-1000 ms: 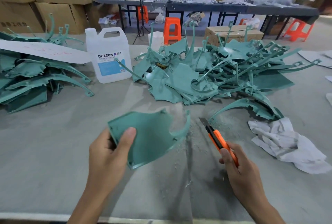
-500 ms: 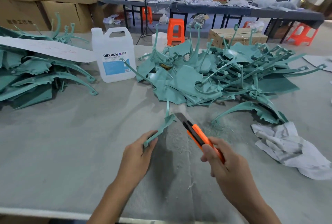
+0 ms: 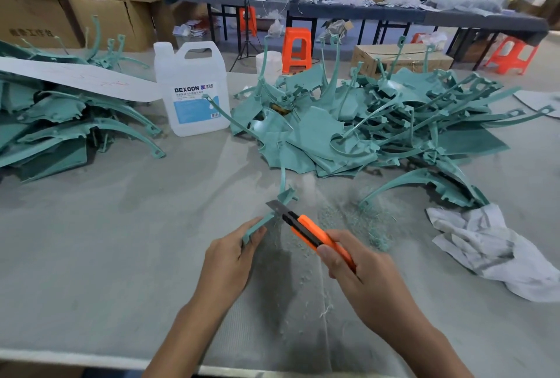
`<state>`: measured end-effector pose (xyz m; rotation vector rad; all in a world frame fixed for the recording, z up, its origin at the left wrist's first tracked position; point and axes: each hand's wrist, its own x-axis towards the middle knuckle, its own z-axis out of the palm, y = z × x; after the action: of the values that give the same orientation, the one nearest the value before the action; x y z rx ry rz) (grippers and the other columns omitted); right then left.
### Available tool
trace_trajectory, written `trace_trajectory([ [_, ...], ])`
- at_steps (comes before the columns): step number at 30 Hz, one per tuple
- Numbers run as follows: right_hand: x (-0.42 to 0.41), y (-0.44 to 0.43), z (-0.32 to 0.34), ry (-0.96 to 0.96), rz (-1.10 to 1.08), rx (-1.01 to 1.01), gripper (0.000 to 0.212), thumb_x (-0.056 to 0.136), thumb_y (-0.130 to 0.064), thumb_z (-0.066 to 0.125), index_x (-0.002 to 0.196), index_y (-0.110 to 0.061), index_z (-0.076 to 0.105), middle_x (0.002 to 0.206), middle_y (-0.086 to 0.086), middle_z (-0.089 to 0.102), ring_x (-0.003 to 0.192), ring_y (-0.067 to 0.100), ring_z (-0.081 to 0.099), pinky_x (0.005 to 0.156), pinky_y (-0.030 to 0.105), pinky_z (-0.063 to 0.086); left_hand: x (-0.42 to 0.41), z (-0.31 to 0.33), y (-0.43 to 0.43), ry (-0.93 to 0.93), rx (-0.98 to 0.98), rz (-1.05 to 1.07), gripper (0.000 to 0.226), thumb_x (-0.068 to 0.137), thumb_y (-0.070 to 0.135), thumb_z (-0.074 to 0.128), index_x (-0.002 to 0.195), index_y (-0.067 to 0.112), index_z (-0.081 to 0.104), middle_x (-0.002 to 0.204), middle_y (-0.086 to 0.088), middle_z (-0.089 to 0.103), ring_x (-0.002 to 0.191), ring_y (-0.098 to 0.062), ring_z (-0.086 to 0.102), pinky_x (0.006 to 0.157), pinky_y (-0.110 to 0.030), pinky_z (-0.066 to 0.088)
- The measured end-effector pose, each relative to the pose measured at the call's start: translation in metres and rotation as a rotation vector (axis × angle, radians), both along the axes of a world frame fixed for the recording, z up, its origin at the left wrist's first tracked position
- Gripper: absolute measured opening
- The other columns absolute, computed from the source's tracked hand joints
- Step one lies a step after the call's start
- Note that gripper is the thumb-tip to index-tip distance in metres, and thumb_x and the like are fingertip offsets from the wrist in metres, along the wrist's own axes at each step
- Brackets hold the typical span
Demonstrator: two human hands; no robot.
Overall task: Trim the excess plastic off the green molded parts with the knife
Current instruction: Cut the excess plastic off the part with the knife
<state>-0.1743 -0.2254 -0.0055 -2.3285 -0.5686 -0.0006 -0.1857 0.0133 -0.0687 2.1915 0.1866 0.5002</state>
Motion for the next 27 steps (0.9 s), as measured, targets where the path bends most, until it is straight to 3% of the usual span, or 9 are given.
trace_trajectory([
  [4,0.027,0.0,-0.004,-0.062,-0.113,-0.08,0.038,0.096,-0.061,0.035,0.115,-0.036,0.057,0.058,-0.004,0.056,0.05,0.011,0.055,0.051,0.033,0.044,0.001,0.003,-0.001,-0.016,0.065,-0.006,0.054,0.091,0.064,0.036,0.128,0.039,0.066,0.087,0.013,0.074,0.084,-0.008,0.061,0.065,-0.003,0.041],
  [9,0.051,0.0,0.001,-0.095,-0.192,-0.161,0.029,0.102,-0.052,0.039,0.113,-0.032,0.056,0.059,-0.003,0.056,0.052,0.014,0.055,0.051,0.038,0.045,0.003,0.004,0.004,0.039,0.025,0.052,0.054,0.094,0.062,0.04,0.119,0.027,0.072,0.056,0.027,0.056,0.06,0.002,0.055,0.053,-0.01,0.038],
  [12,0.045,-0.008,0.001,-0.062,-0.191,-0.054,0.034,0.098,-0.061,0.037,0.113,-0.038,0.057,0.062,-0.002,0.062,0.054,0.01,0.058,0.056,0.039,0.05,0.005,0.004,0.004,0.058,0.015,0.06,0.059,0.091,0.065,0.039,0.118,0.024,0.073,0.058,0.024,0.057,0.061,-0.001,0.057,0.052,-0.011,0.037],
  [17,0.007,0.005,-0.004,-0.034,-0.072,0.091,0.031,0.09,-0.075,0.035,0.105,-0.055,0.054,0.068,-0.008,0.065,0.053,0.009,0.059,0.049,0.028,0.045,0.007,0.003,0.005,0.077,0.006,0.082,0.064,0.089,0.066,0.037,0.114,0.02,0.074,0.071,0.019,0.063,0.073,-0.018,0.062,0.056,-0.014,0.036],
  [22,-0.002,0.015,-0.004,-0.003,-0.015,0.17,0.03,0.09,-0.074,0.038,0.104,-0.054,0.056,0.069,-0.006,0.065,0.051,0.011,0.057,0.048,0.028,0.044,0.007,0.004,0.004,0.109,0.022,0.085,0.065,0.088,0.067,0.034,0.108,0.019,0.073,0.062,0.022,0.055,0.064,-0.01,0.055,0.053,-0.012,0.035],
  [27,0.001,0.017,-0.007,0.015,-0.003,0.171,0.03,0.088,-0.074,0.038,0.103,-0.053,0.054,0.071,-0.003,0.065,0.05,0.014,0.057,0.051,0.035,0.047,0.007,0.004,0.004,0.105,0.029,0.065,0.069,0.087,0.068,0.032,0.118,0.02,0.071,0.079,0.007,0.068,0.078,-0.023,0.064,0.066,-0.033,0.048],
])
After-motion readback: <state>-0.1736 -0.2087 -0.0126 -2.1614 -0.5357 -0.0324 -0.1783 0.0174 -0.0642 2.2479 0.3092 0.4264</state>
